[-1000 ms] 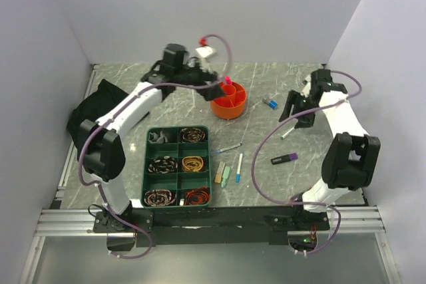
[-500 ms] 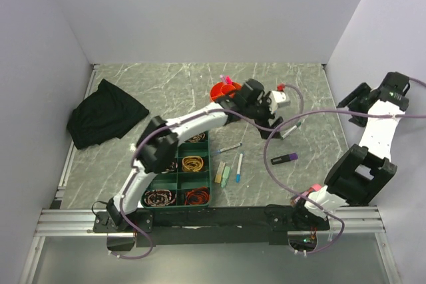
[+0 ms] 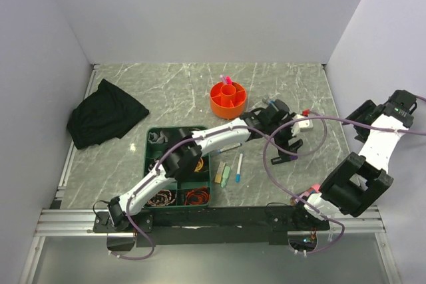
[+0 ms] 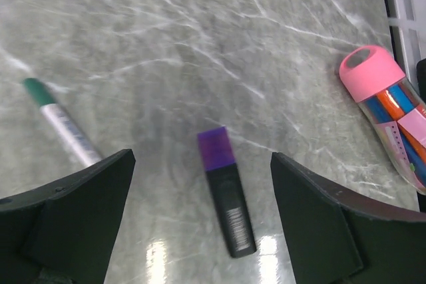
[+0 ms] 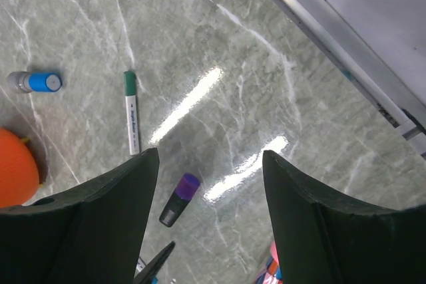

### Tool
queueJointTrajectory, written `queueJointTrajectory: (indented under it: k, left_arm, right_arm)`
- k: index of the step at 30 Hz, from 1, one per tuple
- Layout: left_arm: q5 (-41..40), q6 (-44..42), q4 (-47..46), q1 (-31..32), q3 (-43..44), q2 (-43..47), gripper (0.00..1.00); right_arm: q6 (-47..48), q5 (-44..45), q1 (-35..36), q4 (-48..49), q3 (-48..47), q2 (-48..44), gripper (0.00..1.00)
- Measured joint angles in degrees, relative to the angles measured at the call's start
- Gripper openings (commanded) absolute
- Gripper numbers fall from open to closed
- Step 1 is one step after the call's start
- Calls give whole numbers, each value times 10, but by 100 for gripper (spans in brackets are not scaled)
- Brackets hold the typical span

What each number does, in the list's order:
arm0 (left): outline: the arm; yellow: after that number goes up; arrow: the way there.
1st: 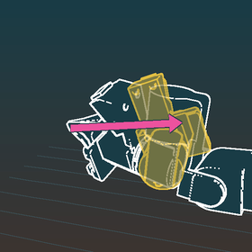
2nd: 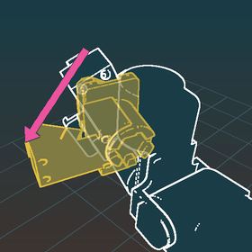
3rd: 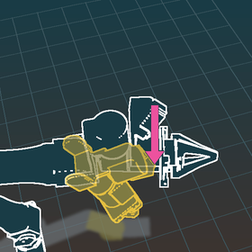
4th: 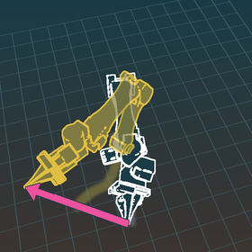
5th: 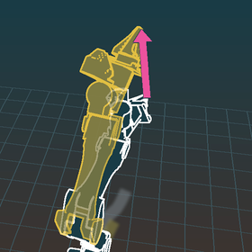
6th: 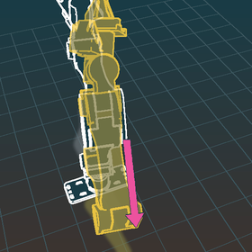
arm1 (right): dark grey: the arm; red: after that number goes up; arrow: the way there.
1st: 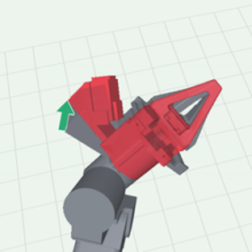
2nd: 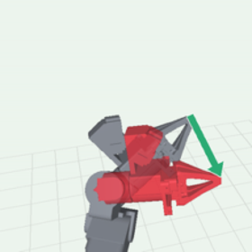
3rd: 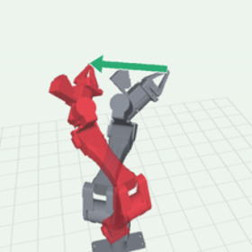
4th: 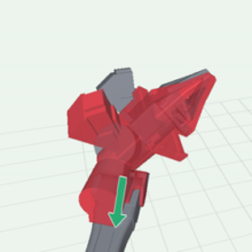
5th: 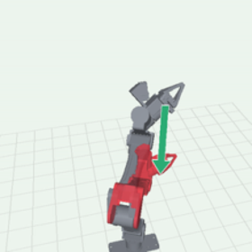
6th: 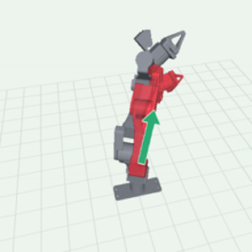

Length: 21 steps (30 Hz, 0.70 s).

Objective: Sort the stationery into containers
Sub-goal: Pick up the pen from the center of the board.

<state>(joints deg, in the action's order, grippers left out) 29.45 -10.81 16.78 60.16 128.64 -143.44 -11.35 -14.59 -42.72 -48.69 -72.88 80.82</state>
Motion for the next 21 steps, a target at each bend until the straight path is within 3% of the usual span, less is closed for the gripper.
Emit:
queueJointTrajectory:
  k: [17, 21]
  left_arm:
    - [-70, -6, 2, 37, 7, -59, 73]
    - [-78, -6, -6, 37, 7, -68, 55]
  right_arm:
    - [25, -28, -12, 2, 3, 17, 69]
    - [34, -57, -12, 1, 16, 17, 68]
